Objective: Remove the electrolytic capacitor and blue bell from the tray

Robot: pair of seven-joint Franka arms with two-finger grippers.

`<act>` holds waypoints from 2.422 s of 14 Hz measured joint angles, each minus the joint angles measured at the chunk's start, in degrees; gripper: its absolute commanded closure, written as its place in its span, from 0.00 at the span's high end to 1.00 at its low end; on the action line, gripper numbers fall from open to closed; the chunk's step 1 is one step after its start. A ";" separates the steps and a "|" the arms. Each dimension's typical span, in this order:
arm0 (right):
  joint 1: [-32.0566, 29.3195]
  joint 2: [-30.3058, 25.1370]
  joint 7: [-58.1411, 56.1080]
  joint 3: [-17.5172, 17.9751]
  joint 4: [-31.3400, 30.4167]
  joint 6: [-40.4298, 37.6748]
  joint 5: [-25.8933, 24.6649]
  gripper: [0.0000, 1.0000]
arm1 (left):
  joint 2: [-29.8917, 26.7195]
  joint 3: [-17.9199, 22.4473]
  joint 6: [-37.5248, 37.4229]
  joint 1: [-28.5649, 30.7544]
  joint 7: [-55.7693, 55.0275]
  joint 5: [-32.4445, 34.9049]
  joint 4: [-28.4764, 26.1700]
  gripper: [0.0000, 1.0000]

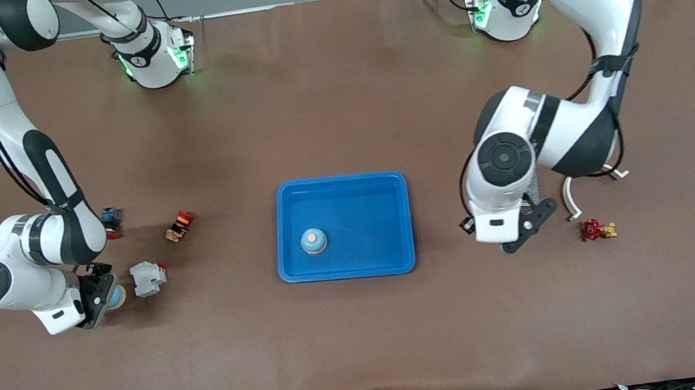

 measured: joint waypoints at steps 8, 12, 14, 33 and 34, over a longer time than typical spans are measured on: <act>0.17 -7.15 11.92 0.94 7.09 -16.80 6.24 1.00 | -3.83 -3.46 0.11 17.42 14.10 -0.05 -9.18 0.00; 4.08 -12.49 29.74 1.65 7.45 -24.34 6.33 1.00 | -3.83 -3.64 3.75 22.91 18.10 -0.04 -12.86 0.00; 7.15 -14.72 38.83 1.78 7.44 -26.49 6.39 1.00 | -3.82 -3.65 7.72 25.97 20.26 -0.02 -15.82 0.00; 34.77 -13.93 106.35 2.02 5.79 -13.43 13.53 1.00 | 1.41 -3.73 19.58 33.57 23.36 9.57 -22.13 1.00; 35.77 -12.66 107.51 1.97 5.76 -12.03 13.35 1.00 | 1.22 -3.88 19.60 33.56 23.36 9.67 -21.84 1.00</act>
